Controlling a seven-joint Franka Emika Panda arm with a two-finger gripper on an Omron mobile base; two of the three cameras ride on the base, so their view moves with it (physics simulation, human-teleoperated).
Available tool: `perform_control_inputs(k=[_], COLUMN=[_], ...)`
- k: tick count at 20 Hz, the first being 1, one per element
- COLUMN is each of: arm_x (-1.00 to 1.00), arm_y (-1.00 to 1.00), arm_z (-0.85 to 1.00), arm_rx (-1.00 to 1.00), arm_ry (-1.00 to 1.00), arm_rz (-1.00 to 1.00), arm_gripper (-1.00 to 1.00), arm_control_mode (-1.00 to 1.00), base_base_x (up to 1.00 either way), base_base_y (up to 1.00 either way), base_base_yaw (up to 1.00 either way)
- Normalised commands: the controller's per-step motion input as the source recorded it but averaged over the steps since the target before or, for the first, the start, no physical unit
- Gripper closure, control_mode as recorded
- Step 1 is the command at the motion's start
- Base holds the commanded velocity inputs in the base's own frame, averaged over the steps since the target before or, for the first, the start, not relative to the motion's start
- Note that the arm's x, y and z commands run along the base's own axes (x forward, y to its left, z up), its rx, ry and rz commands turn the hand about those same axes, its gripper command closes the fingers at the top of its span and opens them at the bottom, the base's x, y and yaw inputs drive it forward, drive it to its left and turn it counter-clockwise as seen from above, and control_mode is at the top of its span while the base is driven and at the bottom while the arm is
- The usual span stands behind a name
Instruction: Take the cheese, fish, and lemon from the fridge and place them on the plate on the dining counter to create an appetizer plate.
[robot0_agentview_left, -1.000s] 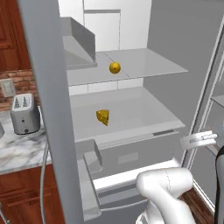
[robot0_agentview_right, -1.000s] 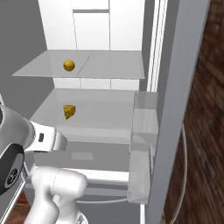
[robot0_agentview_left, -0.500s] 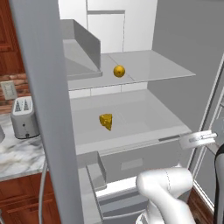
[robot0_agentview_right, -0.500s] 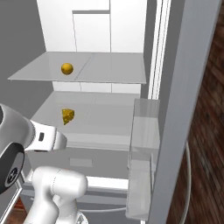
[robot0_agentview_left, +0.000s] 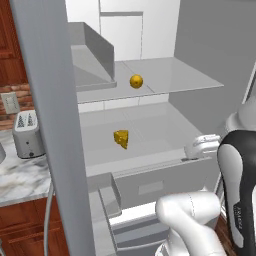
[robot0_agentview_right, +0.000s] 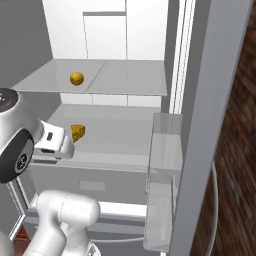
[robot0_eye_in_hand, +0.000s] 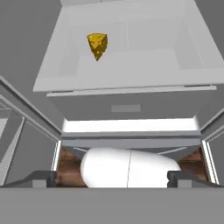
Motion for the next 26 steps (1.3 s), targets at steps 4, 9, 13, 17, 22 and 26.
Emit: perform_control_inputs(k=[4, 9, 13, 17, 22, 26], arm_x=[0.22, 0.09, 0.3, 0.51, 0.59, 0.46], arm_y=[0.14, 0.0, 0.0, 0.09, 0.1, 0.1], arm_z=[0.28, 0.37, 0.16, 0.0, 0.0, 0.03], arm_rx=[0.0, 0.0, 0.0, 0.0, -0.01, 0.0], arm_ry=[0.16, 0.04, -0.05, -0.18, -0.22, -0.21], arm_rz=[0.0, 0.01, 0.03, 0.03, 0.04, 0.05], arm_gripper=[-1.0, -1.0, -1.0, -1.0, -1.0, -1.0], arm_control_mode=[-1.0, -1.0, -1.0, -1.0, -1.0, -1.0], base_base_x=[0.0, 0.0, 0.0, 0.0, 0.0, 0.0], base_base_y=[0.0, 0.0, 0.0, 0.0, 0.0, 0.0], base_base_yaw=[0.0, 0.0, 0.0, 0.0, 0.0, 0.0])
